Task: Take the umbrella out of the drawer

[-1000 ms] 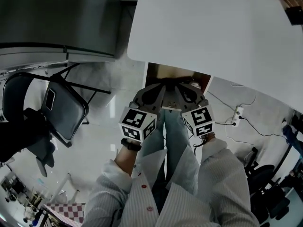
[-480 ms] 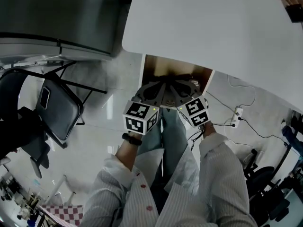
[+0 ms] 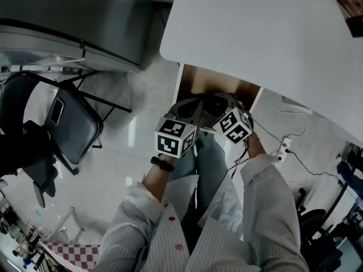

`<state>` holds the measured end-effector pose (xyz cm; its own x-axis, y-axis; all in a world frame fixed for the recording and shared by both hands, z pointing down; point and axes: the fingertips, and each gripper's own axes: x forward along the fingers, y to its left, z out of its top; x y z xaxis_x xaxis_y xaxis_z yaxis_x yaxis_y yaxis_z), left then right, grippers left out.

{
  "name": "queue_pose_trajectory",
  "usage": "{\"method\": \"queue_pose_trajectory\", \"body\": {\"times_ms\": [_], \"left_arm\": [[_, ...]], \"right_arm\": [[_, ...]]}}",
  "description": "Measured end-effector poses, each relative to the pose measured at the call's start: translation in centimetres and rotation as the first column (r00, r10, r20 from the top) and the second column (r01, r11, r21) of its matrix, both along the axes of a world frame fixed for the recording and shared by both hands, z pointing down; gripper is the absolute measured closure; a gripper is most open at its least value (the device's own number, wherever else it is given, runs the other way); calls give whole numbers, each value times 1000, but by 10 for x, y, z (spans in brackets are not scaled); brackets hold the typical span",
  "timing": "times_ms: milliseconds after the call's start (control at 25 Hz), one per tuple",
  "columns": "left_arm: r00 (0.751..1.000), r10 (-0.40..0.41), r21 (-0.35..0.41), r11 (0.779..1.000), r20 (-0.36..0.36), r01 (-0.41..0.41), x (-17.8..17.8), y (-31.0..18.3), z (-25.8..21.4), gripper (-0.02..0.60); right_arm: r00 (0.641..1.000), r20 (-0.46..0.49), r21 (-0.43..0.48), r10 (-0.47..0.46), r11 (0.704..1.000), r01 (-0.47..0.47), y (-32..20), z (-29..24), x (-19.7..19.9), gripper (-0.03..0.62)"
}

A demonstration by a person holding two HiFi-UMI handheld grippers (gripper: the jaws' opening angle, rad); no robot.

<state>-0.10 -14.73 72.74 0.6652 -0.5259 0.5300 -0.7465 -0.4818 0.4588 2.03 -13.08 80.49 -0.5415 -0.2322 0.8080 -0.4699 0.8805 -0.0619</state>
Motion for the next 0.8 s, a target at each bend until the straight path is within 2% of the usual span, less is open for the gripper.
{"method": "queue_pose_trajectory", "body": {"times_ms": [80, 200, 440, 520, 800], "left_arm": [[1000, -4, -4, 1000, 3, 4, -2, 1, 1, 572], [1000, -12, -9, 1000, -2, 12, -8, 2, 3, 573], [1000, 5, 4, 1000, -3, -5, -7, 5, 3, 572], [1000, 11, 7, 1000, -6, -10, -6, 6, 2, 572], [1000, 4, 5, 1000, -11, -4, -10, 7, 2, 572]], "right_arm": [[996, -44, -23, -80, 997, 79, 6, 10, 0, 353], [970, -133, -46, -204, 979, 199, 13, 28, 2, 339], [872, -314, -85, -375, 926, 368, 19, 64, 19, 332], [860, -346, -81, -376, 925, 372, 16, 73, 23, 332], [877, -335, -120, -344, 939, 323, 10, 82, 23, 332]]}}
